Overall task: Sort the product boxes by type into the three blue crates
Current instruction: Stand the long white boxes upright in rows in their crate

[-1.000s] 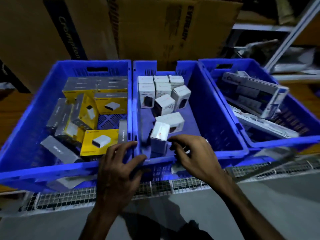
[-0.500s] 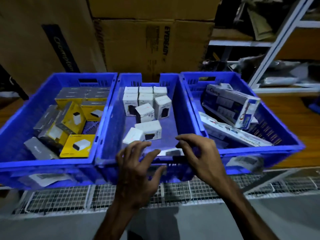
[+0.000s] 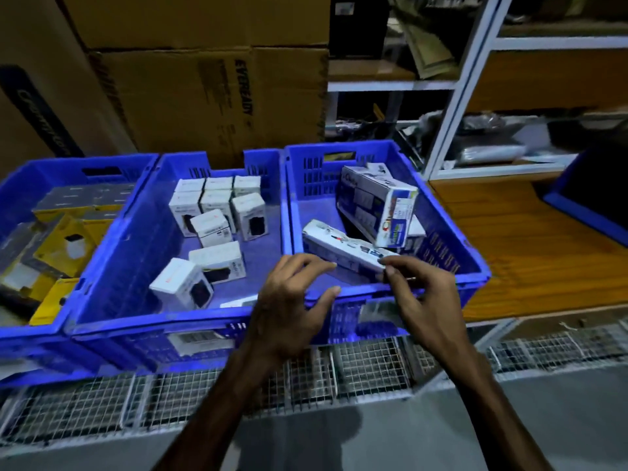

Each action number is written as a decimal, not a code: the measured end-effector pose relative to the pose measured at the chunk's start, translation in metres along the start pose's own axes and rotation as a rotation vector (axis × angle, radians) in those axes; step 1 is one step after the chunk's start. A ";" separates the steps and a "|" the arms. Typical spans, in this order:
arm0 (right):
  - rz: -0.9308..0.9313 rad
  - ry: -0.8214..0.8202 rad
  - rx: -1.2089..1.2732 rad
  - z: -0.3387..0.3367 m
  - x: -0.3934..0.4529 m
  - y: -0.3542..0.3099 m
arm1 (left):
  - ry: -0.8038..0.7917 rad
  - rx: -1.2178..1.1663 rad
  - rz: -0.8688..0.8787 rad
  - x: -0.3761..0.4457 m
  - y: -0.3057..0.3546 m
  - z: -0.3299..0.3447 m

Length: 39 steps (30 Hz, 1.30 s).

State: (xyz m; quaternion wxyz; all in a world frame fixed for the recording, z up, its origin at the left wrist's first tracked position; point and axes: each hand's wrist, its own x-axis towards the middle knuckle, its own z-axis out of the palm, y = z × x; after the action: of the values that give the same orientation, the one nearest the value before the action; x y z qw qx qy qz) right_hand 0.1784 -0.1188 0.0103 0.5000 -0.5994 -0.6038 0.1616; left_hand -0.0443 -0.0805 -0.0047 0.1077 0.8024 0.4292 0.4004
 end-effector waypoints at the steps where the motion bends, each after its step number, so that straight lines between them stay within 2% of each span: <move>1: 0.003 0.009 -0.010 -0.006 0.007 0.005 | -0.001 -0.004 0.000 0.005 0.001 0.003; 5: 0.016 0.022 -0.081 -0.020 0.047 0.027 | -0.031 -0.012 -0.007 0.026 0.004 0.011; 11: 0.205 -0.144 -0.422 -0.012 0.106 0.046 | -0.104 -0.062 -0.008 0.053 -0.005 0.022; 19: 0.347 -0.138 -0.576 0.027 0.148 0.052 | -0.149 -0.174 -0.029 0.092 -0.032 0.041; 24: 0.355 -0.015 -0.605 0.036 0.157 0.051 | -0.148 -0.243 -0.056 0.117 -0.046 0.048; 28: 0.285 0.143 -0.505 0.033 0.150 0.043 | -0.128 -0.409 -0.272 0.132 -0.051 0.057; 32: 0.180 0.257 -0.427 0.036 0.130 0.030 | -0.144 -0.625 -0.615 0.152 -0.041 0.064; 36: 0.025 0.260 -0.347 0.049 0.117 0.027 | -0.149 -0.976 -0.939 0.180 -0.010 0.060; 39: -0.120 0.220 -0.319 0.045 0.112 0.030 | -0.046 -1.124 -0.985 0.191 0.008 0.069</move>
State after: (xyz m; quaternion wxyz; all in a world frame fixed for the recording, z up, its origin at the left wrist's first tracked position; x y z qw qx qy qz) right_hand 0.1839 0.0055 0.0116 0.4704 -0.6481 -0.5980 -0.0326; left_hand 0.0711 0.0742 0.0589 0.6776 0.3493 0.4671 0.4480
